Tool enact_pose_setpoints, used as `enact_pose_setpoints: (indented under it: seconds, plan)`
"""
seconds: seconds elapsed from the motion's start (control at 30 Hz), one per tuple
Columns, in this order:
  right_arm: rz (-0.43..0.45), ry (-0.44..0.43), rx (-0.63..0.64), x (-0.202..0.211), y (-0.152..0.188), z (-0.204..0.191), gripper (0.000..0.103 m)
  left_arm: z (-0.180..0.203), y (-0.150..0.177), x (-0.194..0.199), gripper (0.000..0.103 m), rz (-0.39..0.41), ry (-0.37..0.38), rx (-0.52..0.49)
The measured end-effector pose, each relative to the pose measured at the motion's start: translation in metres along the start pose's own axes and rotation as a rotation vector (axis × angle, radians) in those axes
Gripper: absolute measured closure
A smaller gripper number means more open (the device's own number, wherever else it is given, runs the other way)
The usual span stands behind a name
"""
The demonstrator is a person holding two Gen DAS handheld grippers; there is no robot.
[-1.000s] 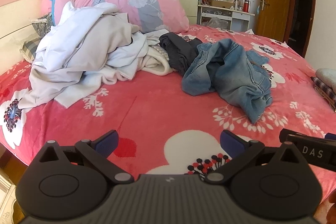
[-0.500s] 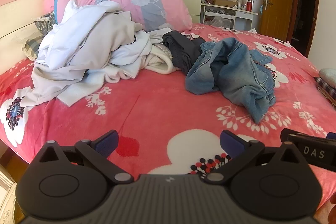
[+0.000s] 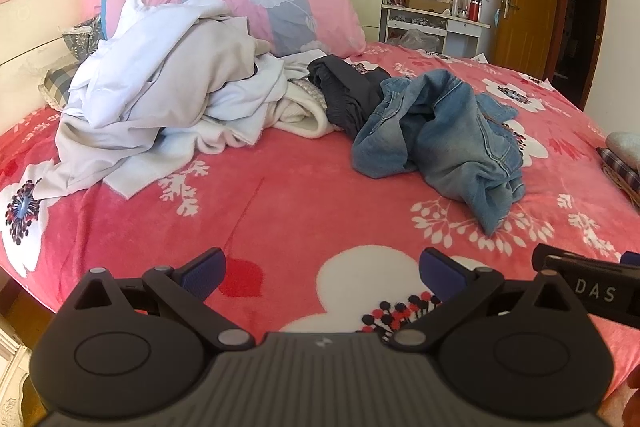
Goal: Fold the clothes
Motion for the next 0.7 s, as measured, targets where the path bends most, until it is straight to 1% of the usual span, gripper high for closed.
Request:
enact_pose_setpoints:
  seconds: [0.7]
  plan:
    - [-0.007,0.009,0.012,-0.013,-0.012,-0.003,0.001,0.004,-0.010,-0.013,0.000,-0.009,0.011,0.003]
Point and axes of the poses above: each gripper's, at about its wrist camera, not at the fingertips, and x roughly against the way its jaws point, z to its right, y to its underside, the point moved 6 cm from there along -x, roughly the way its jaws point, and after that the axes turned 15 degrees about -z, right-handed, at the moved point
